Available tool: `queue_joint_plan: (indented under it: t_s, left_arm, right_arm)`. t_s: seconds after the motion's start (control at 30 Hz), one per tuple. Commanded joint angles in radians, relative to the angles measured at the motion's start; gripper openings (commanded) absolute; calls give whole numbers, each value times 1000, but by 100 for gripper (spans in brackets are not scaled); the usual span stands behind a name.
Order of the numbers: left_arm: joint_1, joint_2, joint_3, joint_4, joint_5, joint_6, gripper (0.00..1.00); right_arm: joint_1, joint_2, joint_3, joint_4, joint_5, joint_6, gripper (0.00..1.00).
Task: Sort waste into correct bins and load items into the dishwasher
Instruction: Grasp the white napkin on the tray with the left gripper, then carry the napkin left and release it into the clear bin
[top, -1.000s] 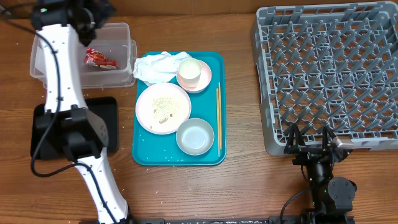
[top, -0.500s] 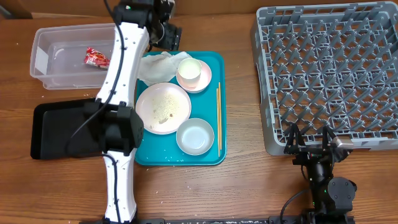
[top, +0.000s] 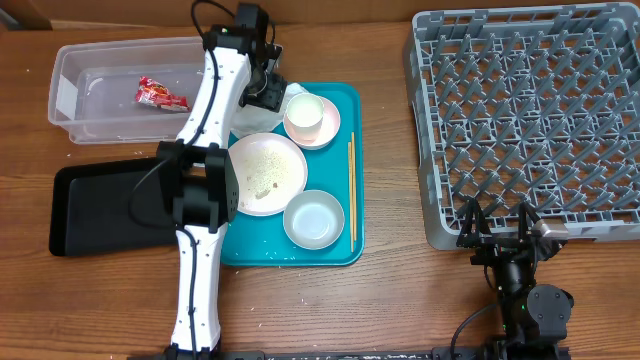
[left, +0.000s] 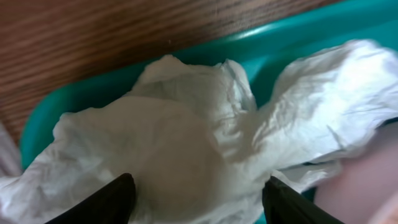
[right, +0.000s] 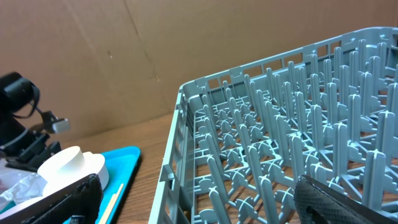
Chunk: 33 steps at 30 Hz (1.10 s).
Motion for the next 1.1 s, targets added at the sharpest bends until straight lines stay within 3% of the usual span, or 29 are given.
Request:
queue_joint_plan:
  t_s: [0.0, 0.1, 0.23, 0.33, 0.67, 0.87, 1.07]
  left_arm:
    - [4, 35, -1, -1, 2, -12, 62]
    - [5, 21, 6, 2, -9, -21, 41]
    - [5, -39, 20, 2, -17, -63, 33]
    - [5, -98, 28, -3, -13, -93, 4]
    - [11, -314, 28, -63, -53, -169, 4]
    - [84, -386, 28, 52, -300, -497, 4]
    - [205, -359, 27, 136, -303, -835, 4]
  right_arm:
    - [6, -8, -10, 5, 9, -3, 100]
    - [6, -8, -10, 5, 9, -3, 100]
    - [6, -8, -10, 5, 9, -3, 100]
    - [6, -8, -10, 5, 9, -3, 100]
    - [6, -8, -10, 5, 9, -3, 100]
    - [6, -8, -10, 5, 9, -3, 100]
    - [6, -8, -10, 5, 9, -3, 100]
